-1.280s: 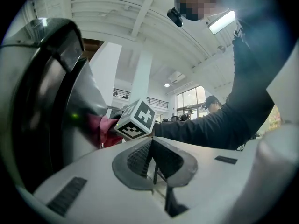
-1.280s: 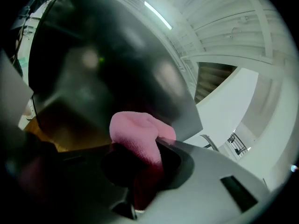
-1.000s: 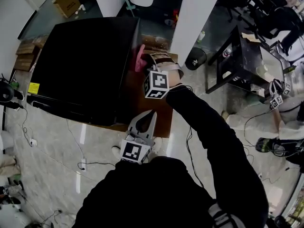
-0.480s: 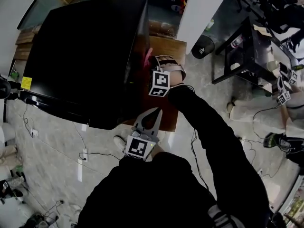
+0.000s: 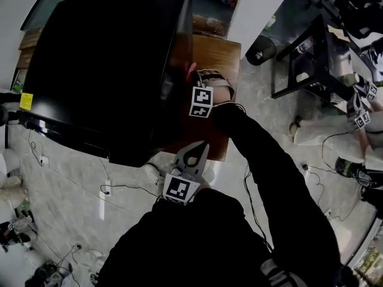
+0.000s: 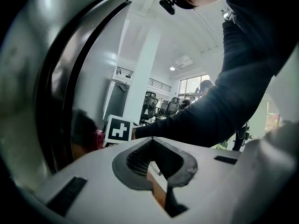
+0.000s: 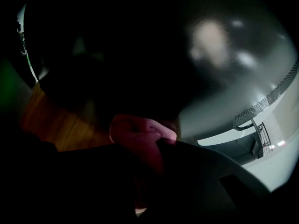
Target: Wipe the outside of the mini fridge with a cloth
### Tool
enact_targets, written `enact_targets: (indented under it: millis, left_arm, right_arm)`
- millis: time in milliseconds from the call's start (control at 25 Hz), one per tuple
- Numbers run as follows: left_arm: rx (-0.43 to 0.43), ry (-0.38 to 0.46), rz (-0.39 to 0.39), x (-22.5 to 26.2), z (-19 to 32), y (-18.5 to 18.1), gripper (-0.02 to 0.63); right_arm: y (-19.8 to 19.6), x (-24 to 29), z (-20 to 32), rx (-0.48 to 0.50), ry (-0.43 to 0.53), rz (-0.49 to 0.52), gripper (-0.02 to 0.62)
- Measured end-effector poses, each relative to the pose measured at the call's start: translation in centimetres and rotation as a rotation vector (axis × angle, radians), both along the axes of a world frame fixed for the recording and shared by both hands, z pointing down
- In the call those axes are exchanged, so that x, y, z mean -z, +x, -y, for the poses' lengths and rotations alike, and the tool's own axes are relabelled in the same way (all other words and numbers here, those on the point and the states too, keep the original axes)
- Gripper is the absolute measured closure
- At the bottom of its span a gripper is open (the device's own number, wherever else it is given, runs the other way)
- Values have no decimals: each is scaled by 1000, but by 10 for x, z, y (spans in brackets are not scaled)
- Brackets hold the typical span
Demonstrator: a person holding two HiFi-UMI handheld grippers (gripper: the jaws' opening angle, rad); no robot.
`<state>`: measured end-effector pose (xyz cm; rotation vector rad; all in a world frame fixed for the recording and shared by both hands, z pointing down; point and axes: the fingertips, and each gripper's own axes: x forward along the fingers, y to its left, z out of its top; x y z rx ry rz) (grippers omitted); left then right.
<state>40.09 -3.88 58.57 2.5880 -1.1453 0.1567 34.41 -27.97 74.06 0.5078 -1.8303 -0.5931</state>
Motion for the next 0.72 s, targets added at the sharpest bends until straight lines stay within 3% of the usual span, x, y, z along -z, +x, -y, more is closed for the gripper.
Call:
enact_targets:
  millis: [200,320,720]
  left_arm:
    - [-7,-9,-12,5,-11,-3,600]
    - [-15,5,-7,16,-13,-10,600]
    - [-52,101,-29,87,-26,-20,600]
  right_arm:
    - [3,-13,-2,-12,-43,-14,537]
    - [11,9,-3,-28,-15,-4,537]
    - [33,195,-61,-56,182,98,537]
